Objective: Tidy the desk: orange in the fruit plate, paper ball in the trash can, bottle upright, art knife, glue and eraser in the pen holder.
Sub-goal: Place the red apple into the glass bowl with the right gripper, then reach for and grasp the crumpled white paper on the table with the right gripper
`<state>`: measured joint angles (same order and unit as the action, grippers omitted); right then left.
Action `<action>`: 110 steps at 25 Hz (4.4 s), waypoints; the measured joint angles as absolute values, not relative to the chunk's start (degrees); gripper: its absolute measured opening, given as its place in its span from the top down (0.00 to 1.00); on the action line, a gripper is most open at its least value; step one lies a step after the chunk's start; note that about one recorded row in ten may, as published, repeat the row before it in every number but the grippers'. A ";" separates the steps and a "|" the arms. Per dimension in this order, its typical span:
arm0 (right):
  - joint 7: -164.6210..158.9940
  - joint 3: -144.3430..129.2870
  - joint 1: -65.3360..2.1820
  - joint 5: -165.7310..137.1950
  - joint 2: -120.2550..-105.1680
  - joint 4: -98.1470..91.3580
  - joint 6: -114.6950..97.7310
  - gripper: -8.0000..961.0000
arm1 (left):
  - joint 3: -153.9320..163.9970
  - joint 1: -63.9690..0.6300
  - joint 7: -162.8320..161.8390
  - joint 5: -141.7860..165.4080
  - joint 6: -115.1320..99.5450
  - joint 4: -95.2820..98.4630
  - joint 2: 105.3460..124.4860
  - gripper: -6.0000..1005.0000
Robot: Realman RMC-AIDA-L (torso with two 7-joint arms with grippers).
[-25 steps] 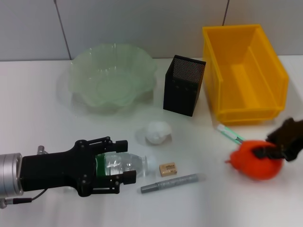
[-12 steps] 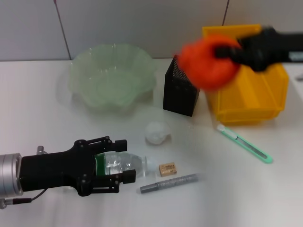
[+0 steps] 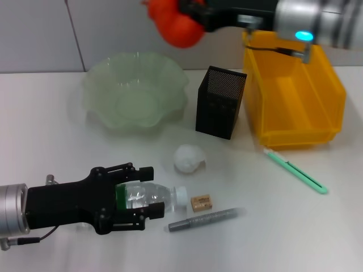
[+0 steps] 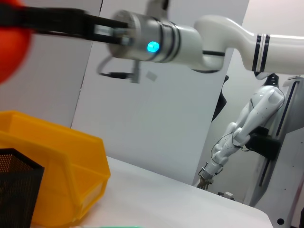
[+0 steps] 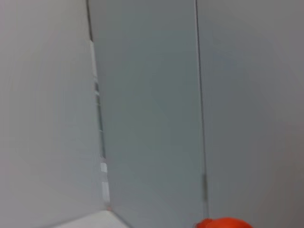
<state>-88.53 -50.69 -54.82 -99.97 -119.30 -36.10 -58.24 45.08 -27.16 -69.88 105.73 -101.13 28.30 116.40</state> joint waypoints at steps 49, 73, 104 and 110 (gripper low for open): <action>-80.06 -72.16 -51.95 -61.69 -118.79 -37.68 -56.47 0.18 | 44.73 -27.16 -69.87 105.45 -101.63 28.30 116.90 0.18; -118.13 -63.80 -57.29 -125.96 -111.56 -47.96 -84.09 0.18 | 44.18 -26.41 -69.80 105.41 -101.07 28.21 116.63 0.18; -120.02 -73.68 -64.90 -141.66 -119.79 -34.74 -68.63 0.18 | 44.04 -23.44 -69.71 111.73 -95.98 34.88 112.22 0.18; -119.83 -77.07 -65.27 -137.03 -119.89 -30.29 -62.13 0.18 | 43.78 -22.76 -69.88 111.79 -95.97 35.53 112.00 0.18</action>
